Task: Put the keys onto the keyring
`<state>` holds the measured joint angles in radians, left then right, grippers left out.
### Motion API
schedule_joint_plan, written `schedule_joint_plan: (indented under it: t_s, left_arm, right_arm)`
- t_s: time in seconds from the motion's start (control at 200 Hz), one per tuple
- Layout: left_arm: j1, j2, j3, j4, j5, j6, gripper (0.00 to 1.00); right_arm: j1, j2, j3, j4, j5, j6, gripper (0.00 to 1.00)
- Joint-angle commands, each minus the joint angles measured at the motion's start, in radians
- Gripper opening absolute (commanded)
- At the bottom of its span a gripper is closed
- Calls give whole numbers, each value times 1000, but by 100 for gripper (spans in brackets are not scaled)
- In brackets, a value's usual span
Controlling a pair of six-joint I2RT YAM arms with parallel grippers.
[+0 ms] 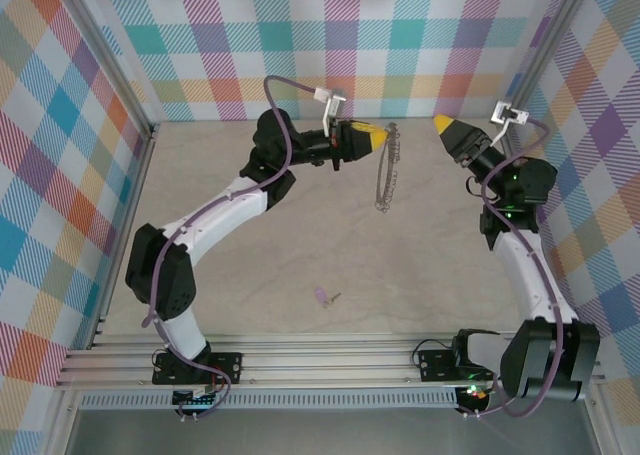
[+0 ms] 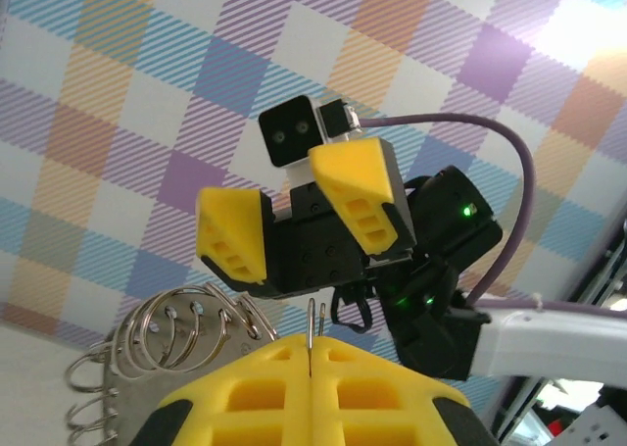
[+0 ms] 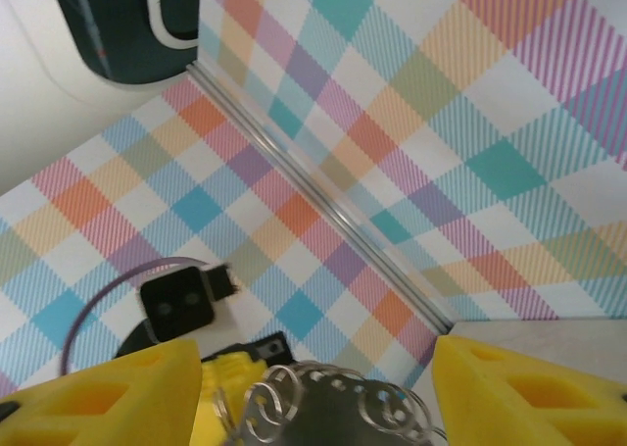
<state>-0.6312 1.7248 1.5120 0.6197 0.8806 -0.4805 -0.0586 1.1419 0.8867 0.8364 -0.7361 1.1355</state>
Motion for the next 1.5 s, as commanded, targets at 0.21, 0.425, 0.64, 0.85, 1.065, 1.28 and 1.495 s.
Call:
schedule_joint_plan:
  t_s: [0.21, 0.425, 0.64, 0.85, 1.065, 1.28, 1.495]
  left_arm:
    - [-27, -140, 27, -232, -13, 469, 0]
    - [-59, -187, 18, -360, -69, 690, 0]
    - [-71, -188, 17, -402, -95, 764, 0]
    - [-73, -180, 13, -415, -136, 772, 0]
    - [-70, -180, 11, -433, -208, 722, 0]
    - [-47, -197, -16, -446, -279, 677, 0]
    - [5, -253, -57, -488, -351, 680, 0]
  right_arm:
    - [-2, -73, -107, -264, 31, -117, 65]
    - [-2, -52, -176, -249, 28, -100, 64]
    - [-1, -32, -200, -254, 22, -109, 65]
    - [34, -29, -228, -335, 24, -154, 64]
    - [175, -19, -272, -469, 81, -232, 64]
    - [377, -12, -294, -664, 196, -330, 63]
    - [536, -8, -367, -725, 294, -343, 61]
